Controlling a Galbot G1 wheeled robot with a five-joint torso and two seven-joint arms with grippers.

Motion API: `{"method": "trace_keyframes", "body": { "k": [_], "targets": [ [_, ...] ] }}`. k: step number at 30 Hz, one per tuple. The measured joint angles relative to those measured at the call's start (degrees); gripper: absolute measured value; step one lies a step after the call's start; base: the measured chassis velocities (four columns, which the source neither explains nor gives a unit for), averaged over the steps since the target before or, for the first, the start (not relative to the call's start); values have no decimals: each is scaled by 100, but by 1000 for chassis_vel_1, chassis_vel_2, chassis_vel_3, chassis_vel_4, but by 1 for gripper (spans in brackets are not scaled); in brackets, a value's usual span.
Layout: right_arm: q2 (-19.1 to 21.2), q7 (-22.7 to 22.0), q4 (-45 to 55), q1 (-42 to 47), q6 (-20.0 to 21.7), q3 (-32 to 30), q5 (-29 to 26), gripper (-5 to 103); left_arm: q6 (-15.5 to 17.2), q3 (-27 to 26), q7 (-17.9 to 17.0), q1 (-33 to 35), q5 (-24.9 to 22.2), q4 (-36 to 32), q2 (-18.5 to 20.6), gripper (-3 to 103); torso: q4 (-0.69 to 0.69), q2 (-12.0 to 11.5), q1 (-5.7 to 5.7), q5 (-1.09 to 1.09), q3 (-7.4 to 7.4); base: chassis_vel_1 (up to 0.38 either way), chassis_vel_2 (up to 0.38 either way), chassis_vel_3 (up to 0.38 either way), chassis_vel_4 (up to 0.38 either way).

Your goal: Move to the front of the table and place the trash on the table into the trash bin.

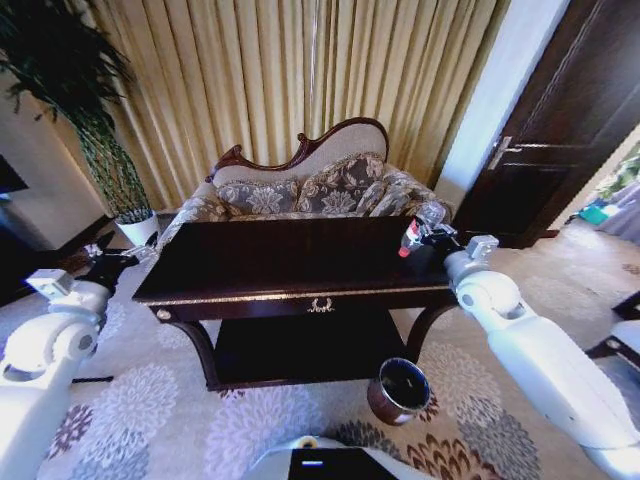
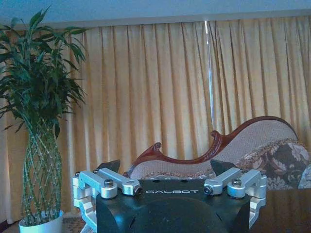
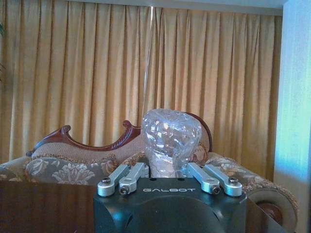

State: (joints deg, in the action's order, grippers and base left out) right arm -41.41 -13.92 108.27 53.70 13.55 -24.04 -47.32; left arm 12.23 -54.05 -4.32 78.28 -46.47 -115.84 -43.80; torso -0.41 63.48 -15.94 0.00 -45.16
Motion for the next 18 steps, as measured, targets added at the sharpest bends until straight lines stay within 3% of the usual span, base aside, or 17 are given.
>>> {"method": "trace_keyframes", "body": {
  "k": [18],
  "targets": [
    [-107,-5,-26,48,-29,41,70,24,-12,73,1,-59,0,-15,-5,100,0,1,1,-1,0,154,-150,-151,156]
  ]
}}
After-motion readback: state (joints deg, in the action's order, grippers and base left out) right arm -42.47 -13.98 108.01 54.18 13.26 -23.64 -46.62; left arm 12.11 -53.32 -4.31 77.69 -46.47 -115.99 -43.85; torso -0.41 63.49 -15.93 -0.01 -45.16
